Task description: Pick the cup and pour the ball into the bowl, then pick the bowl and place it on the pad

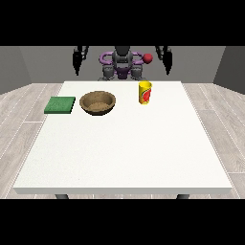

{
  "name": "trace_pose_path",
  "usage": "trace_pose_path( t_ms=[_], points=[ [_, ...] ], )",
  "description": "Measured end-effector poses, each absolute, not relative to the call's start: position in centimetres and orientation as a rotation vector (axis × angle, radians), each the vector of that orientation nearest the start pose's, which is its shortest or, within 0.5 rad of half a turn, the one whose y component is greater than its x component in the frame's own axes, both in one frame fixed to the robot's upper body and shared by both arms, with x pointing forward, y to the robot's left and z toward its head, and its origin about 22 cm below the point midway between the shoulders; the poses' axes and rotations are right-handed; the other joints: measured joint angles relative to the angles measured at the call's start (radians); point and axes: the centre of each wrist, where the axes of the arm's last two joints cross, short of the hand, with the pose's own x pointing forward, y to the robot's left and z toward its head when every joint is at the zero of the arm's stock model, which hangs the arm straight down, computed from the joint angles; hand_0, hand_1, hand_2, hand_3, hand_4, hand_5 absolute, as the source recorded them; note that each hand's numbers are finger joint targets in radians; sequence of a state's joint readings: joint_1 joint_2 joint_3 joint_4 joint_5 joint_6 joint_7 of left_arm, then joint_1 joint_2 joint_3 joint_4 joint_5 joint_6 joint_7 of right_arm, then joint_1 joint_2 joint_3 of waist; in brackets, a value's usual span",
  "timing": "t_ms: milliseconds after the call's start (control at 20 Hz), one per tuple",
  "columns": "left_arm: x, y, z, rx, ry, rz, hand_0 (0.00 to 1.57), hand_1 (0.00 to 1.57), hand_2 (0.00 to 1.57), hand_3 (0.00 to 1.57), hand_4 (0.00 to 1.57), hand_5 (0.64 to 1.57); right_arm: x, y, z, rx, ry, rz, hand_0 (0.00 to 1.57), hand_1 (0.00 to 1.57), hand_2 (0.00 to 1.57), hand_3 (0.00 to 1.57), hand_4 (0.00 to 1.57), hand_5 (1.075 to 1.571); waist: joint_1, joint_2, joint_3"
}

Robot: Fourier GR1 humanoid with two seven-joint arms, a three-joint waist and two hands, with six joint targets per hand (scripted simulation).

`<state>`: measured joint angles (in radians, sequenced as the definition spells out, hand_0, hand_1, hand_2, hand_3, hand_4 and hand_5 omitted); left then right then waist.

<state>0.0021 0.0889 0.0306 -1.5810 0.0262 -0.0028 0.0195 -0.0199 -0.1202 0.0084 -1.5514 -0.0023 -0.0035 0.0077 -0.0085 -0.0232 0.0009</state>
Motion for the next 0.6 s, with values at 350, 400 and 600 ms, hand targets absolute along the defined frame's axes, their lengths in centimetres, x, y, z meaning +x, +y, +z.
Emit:
trace_pose_path(
  t_ms=[350, 400, 600],
  points=[
    [24.6, 25.9, 3.6, 0.062, -1.587, -0.030, 0.00, 0.00, 0.00, 0.00, 0.00, 1.558, 24.9, -27.0, 3.1, -0.088, -1.573, 0.103, 0.00, 0.00, 0.00, 0.00, 0.00, 1.569, -0.010, -0.189, -0.0003],
    [24.7, 26.1, 4.0, 0.046, -1.586, -0.004, 0.00, 0.00, 0.00, 0.00, 0.00, 1.557, 24.7, -28.2, 3.3, -0.068, -1.565, 0.090, 0.00, 0.00, 0.00, 0.00, 0.00, 1.570, -0.017, -0.201, -0.0003],
    [24.2, 27.2, 5.7, 0.005, -1.616, 0.029, 0.00, 0.00, 0.00, 0.00, 0.00, 1.548, 23.6, -31.4, 4.1, -0.036, -1.568, 0.047, 0.00, 0.00, 0.00, 0.00, 0.00, 1.571, -0.010, -0.188, -0.0003]
  ],
)
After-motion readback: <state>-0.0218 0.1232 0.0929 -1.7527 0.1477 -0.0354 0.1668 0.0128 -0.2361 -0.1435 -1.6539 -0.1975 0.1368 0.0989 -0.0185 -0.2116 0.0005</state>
